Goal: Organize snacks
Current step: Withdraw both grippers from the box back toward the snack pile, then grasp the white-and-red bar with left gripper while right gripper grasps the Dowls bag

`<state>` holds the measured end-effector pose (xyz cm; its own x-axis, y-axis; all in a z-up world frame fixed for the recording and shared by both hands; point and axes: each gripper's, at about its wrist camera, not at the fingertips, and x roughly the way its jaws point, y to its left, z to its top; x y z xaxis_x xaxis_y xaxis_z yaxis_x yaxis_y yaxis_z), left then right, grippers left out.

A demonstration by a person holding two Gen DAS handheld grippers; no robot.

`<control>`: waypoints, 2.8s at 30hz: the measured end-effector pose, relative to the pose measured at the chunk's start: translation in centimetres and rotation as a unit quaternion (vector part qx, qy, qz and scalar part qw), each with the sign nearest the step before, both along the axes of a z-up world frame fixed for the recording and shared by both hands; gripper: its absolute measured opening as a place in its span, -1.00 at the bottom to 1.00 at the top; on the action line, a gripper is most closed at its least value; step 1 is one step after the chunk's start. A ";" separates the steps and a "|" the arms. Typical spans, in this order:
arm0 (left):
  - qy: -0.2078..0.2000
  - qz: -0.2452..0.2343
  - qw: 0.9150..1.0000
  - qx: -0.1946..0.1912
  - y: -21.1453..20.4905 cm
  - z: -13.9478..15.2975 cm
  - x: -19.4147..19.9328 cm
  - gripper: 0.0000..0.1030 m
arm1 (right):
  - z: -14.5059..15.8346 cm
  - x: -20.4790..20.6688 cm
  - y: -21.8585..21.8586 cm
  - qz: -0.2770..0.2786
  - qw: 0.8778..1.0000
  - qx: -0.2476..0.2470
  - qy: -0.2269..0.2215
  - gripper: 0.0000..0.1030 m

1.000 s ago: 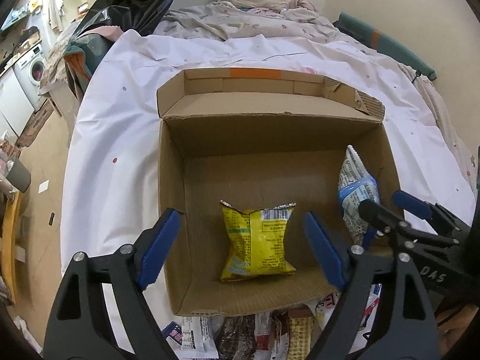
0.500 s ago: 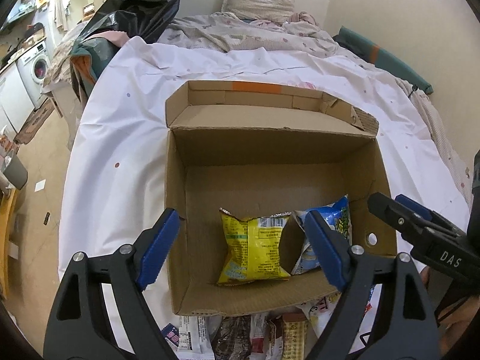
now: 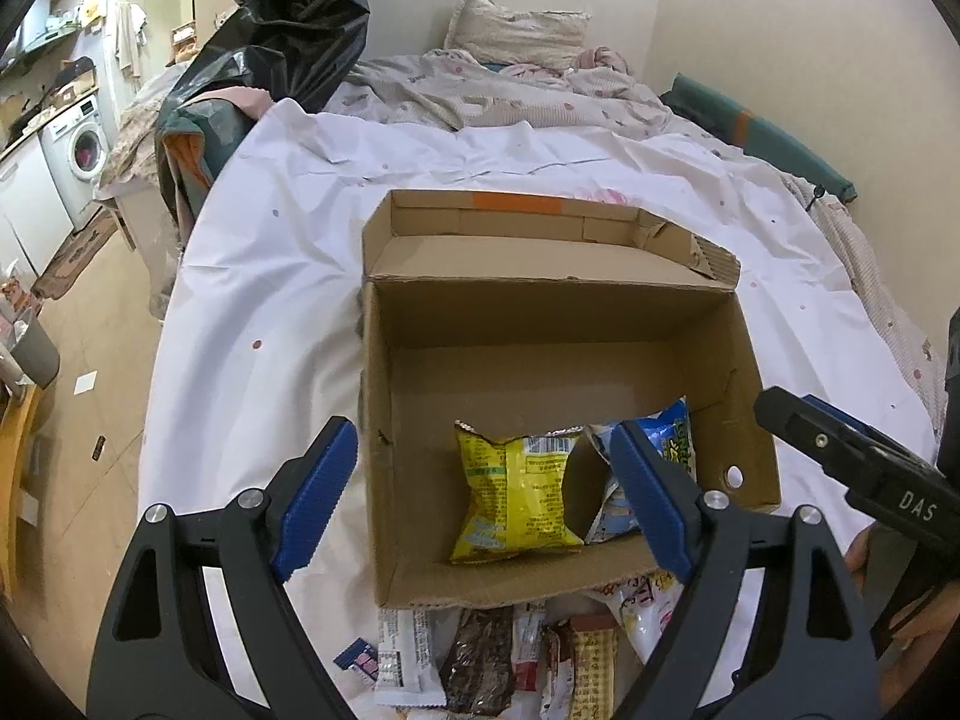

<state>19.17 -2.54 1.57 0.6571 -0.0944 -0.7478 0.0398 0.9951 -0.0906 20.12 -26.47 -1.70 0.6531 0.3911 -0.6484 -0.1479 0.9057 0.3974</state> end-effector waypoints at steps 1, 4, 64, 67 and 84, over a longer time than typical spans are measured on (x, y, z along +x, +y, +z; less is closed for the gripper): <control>-0.002 0.003 1.000 0.000 0.2 0.1 -0.4 0.63 | 0.1 -0.3 -0.1 0.000 1.000 0.000 0.000 0.85; -0.002 0.015 1.000 -0.005 0.9 0.2 -1.2 0.63 | 0.4 -1.3 0.0 0.004 1.000 -0.003 -0.002 0.85; 0.242 0.041 0.969 0.017 3.0 -14.5 -3.2 -0.46 | -5.2 -8.1 -4.1 -0.046 0.991 0.045 0.115 0.98; 0.224 0.033 0.974 0.014 2.9 -13.0 -4.2 -0.46 | -5.1 -8.2 -4.1 -0.048 0.991 0.047 0.114 0.98; 0.182 0.040 0.981 -0.061 4.5 -7.7 -9.2 -0.46 | -6.9 -5.8 2.5 0.035 0.989 -0.056 0.130 0.98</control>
